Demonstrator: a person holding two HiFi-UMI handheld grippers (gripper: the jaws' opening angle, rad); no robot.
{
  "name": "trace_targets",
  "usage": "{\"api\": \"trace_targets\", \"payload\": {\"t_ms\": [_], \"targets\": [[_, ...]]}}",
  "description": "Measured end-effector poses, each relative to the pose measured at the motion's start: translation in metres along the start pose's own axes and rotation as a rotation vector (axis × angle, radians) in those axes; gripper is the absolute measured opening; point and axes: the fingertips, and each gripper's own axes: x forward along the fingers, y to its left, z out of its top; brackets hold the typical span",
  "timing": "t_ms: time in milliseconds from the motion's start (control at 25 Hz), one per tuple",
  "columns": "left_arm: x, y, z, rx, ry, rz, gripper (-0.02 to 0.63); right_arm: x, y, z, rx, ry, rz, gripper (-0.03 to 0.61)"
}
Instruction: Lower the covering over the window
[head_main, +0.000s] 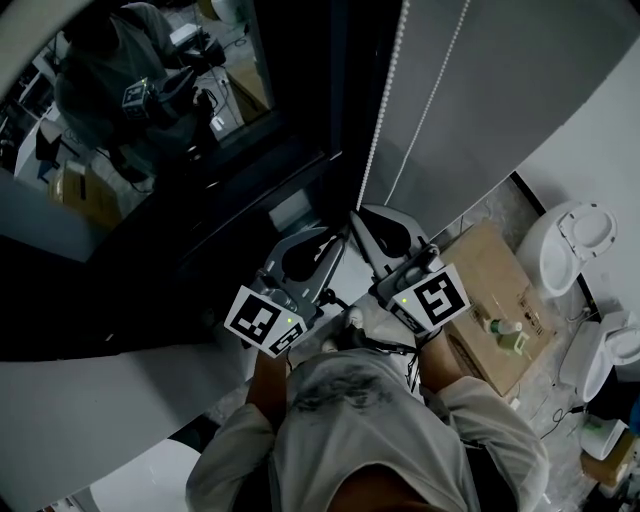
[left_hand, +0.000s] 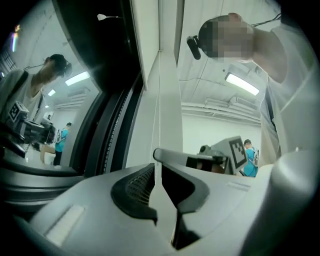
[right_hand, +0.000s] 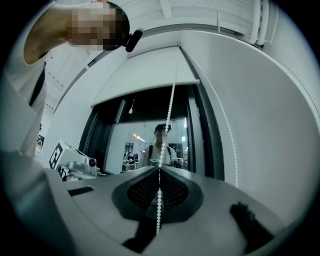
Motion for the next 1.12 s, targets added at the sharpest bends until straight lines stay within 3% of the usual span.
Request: {"api": "trace_targets", "payload": {"t_ms": [480,800,960,1120], "targets": [[0.027,-0.005,0.039,0.063,-0.045,-0.040,0.098,-0.014,0.011,-0.059,0.060,0.123,0.014,0.017],[0.056,-0.007,0.056,0.098,-0.071,-0.066,0.104,-0.018,0.011,-0.065,0.059,0.154,-0.002,0.017],[0.062,-0.009,0.064,0.111,-0.085,-0.079,0.018,-0.016,0.014,-0.063,0.049,0.156,0.001,0.017],[0.062,-0.012,0.064,0.089,-0.098,-0.090,0.017,-0.016,0.013,-0.063,0.024,0.132,0.002,0.017]]}}
